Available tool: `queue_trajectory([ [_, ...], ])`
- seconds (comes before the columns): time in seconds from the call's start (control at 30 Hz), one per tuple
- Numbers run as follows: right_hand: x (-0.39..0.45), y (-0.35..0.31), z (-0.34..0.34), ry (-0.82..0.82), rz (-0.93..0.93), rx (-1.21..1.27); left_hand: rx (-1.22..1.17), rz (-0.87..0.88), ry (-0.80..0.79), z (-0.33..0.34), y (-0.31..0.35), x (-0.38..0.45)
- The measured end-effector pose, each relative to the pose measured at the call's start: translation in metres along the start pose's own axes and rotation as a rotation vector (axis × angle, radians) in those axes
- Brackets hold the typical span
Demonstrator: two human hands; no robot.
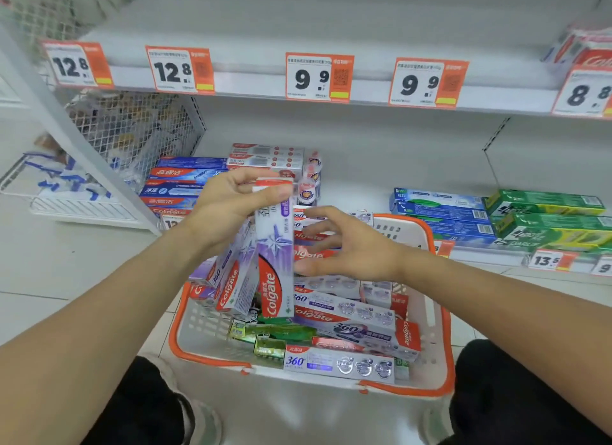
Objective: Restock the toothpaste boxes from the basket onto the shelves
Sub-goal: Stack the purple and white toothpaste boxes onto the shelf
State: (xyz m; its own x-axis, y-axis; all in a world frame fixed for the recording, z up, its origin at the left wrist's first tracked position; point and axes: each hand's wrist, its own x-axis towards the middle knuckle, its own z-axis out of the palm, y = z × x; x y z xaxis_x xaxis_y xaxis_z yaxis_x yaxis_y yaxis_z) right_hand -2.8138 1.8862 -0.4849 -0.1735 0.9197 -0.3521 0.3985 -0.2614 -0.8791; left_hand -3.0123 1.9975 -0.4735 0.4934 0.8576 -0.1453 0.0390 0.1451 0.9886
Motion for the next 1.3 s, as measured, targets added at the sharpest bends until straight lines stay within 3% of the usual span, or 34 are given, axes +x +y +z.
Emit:
queue_trajectory([
  [0.1,-0.001,-0.021,-0.004,0.136,-0.098,0.176,-0.066,0.066,0.011,0.044,0.015,0.001],
  [0.23,-0.011,-0.031,-0.036,0.368,-0.149,0.306,0.084,0.101,0.006,0.071,0.015,0.019],
  [0.33,-0.021,-0.035,-0.074,0.564,-0.181,0.526,0.348,-0.036,-0.232,0.077,0.02,0.026],
  [0.4,-0.027,-0.037,-0.102,0.666,-0.222,0.642,0.442,-0.006,-0.343,0.087,0.027,0.031],
  [0.5,-0.041,-0.041,-0.144,0.695,-0.259,0.698,0.347,0.104,-0.224,0.104,0.041,0.043],
  [0.57,-0.053,-0.042,-0.17,0.725,-0.28,0.607,0.344,0.171,-0.181,0.121,0.054,0.055],
  [0.7,-0.08,-0.028,-0.235,1.067,-0.391,0.247,0.469,0.39,-0.062,0.175,0.094,0.087],
  [0.77,-0.091,-0.019,-0.27,1.132,-0.415,0.097,0.602,0.55,-0.032,0.207,0.117,0.113],
  [0.9,-0.111,-0.013,-0.353,1.289,-0.292,-0.278,0.724,0.691,0.062,0.282,0.15,0.181],
  [1.03,-0.123,-0.013,-0.428,1.17,-0.095,-0.604,0.664,0.654,0.099,0.351,0.161,0.238],
  [1.3,-0.126,0.033,-0.475,0.877,0.194,-0.628,0.763,0.426,-0.016,0.401,0.14,0.264],
])
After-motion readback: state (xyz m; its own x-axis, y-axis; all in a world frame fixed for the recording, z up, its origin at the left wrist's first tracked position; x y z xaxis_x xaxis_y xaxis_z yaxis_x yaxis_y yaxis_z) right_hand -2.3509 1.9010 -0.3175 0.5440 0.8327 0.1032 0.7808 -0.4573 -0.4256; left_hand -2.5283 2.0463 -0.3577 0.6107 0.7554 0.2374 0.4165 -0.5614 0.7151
